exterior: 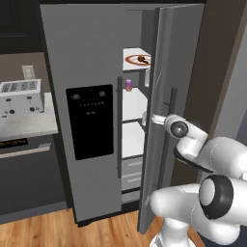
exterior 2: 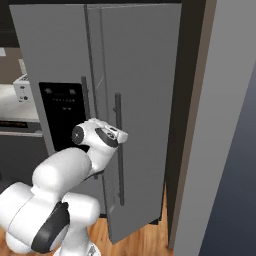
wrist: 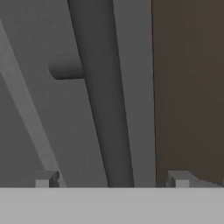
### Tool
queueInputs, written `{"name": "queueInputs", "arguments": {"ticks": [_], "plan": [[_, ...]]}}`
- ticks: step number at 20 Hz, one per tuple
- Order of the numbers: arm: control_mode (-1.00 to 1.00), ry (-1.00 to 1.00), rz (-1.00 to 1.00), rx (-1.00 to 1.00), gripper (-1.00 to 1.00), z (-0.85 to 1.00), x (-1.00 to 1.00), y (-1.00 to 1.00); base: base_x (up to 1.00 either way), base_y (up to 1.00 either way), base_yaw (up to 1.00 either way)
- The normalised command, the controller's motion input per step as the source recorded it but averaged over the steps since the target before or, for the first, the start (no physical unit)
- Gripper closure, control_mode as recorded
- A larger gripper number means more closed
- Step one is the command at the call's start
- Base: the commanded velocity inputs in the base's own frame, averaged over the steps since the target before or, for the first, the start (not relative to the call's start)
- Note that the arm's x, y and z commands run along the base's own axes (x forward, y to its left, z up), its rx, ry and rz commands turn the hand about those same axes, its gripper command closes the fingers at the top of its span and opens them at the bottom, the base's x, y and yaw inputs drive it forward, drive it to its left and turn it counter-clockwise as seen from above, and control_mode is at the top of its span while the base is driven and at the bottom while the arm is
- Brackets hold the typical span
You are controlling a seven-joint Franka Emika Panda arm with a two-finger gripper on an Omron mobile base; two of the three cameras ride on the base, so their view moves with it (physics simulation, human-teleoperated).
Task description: Retrieve the chicken drumstick from the fridge and place it on the saucepan with marinade on the stove.
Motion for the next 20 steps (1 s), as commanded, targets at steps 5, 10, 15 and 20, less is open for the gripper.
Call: {"name": "queueInputs", "arguments": {"ticks": [5, 10, 15, 20], "plan": [[-1.0, 0.26, -0.16, 0.0, -1.0, 1.0, -0.49, -0.13, 0.0, 0.0, 0.0], [-1.0, 0.34, -0.16, 0.0, -1.0, 1.0, -0.66, -0.26, 0.0, 0.0, 0.0], [-1.0, 0.39, -0.16, 0.0, -1.0, 1.0, -0.74, -0.27, 0.0, 0.0, 0.0], [-1.0, 0.37, -0.06, 0.0, -1.0, 0.63, -0.8, -0.09, 0.0, 0.0, 0.0]]}}
